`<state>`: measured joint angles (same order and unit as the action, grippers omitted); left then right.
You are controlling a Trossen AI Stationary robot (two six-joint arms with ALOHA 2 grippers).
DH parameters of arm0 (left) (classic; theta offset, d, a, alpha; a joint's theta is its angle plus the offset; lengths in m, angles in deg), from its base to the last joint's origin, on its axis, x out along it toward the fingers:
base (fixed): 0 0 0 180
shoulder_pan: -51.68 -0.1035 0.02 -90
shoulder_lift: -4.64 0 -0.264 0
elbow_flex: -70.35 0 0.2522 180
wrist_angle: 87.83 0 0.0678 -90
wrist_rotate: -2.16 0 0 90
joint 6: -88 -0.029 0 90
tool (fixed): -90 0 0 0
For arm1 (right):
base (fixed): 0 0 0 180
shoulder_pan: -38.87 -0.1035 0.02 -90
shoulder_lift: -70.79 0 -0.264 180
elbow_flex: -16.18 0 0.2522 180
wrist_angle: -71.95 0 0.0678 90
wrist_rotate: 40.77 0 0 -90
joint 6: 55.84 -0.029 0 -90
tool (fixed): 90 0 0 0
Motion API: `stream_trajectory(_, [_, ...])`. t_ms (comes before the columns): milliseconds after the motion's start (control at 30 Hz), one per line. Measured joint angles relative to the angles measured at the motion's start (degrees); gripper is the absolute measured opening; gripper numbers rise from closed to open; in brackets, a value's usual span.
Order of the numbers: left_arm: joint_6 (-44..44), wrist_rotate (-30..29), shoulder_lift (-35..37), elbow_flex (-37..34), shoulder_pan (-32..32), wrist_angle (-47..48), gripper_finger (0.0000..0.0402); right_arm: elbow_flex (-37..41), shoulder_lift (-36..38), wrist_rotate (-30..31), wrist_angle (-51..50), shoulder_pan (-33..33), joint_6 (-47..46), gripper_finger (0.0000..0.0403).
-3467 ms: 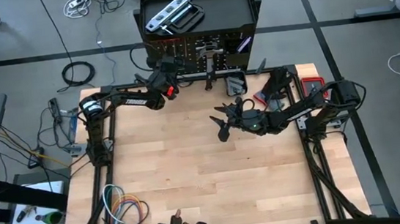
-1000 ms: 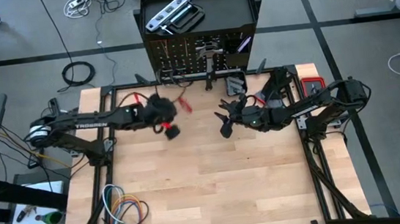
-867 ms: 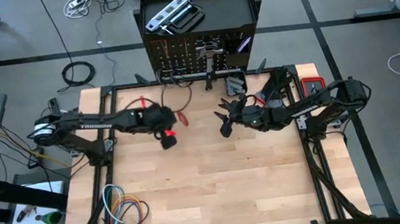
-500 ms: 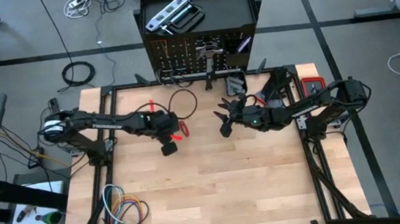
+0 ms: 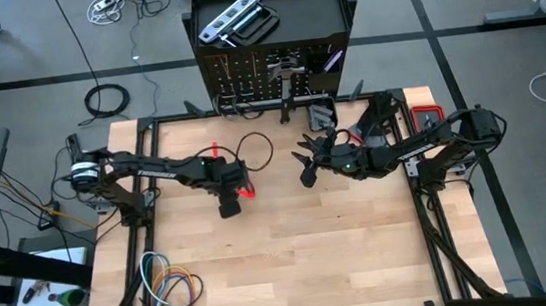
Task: Hang tools onto peg board
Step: Remove the allen wrench from the peg board, then remove the middle allen wrench from the peg board
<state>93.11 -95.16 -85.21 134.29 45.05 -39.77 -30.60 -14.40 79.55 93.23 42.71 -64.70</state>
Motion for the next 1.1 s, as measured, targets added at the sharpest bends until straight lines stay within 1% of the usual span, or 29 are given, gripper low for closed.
stream_trajectory(100, [-0.7,-5.1,0.5,1.4,-0.2,0.0,0.0185,0.0,0.0,0.0,0.0,0.0,0.0,0.0166])
stream_trajectory(167, [-1.8,-10.0,0.8,2.1,-0.5,-2.5,0.0199,0.0,0.0,0.0,0.0,0.0,-0.1,0.0166])
stream_trajectory(233, [-3.9,-15.3,1.6,2.0,-1.0,-8.3,0.0202,0.0,0.0,0.0,0.0,-0.1,-0.1,0.0166])
stream_trajectory(300, [-7.1,-18.3,2.8,1.3,-2.2,-16.8,0.02,0.0,0.0,0.0,-0.2,-0.2,-0.4,0.0166])
stream_trajectory(400, [-12.4,-18.7,4.7,-0.7,-5.7,-27.1,0.0192,0.0,0.0,-0.2,-0.5,-0.8,-0.4,0.0165])
stream_trajectory(533, [-16.9,-18.7,6.8,-2.9,-13.4,-39.5,0.0178,0.0,0.0,-0.2,-1.2,-1.5,-0.3,0.0165])
stream_trajectory(600, [-17.3,-18.9,6.8,-3.6,-16.9,-49.2,0.0172,0.0,0.0,-0.2,-1.3,-1.5,-0.1,0.0165])
stream_trajectory(700, [-17.6,-18.8,6.4,-4.7,-20.7,-60.2,0.0168,0.0,0.0,-0.2,-1.1,-1.5,0.0,0.0164])
stream_trajectory(867, [-23.6,-18.6,3.1,-4.7,-23.0,-76.8,0.0168,0.0,0.0,-0.2,-1.4,-1.5,0.0,0.0164])
stream_trajectory(1000, [-28.4,-19.3,-0.3,-4.8,-23.2,-86.3,0.0168,0.0,0.0,-0.2,-1.4,-1.5,0.0,0.0165])
stream_trajectory(1033, [-29.2,-19.7,-1.1,-4.7,-23.2,-88.4,0.0168,0.0,0.0,-0.2,-1.6,-1.5,0.0,0.0165])
stream_trajectory(1100, [-30.5,-22.8,-2.5,-4.8,-23.2,-91.8,0.0168,0.0,0.0,-0.2,-1.5,-1.5,0.0,0.0164])
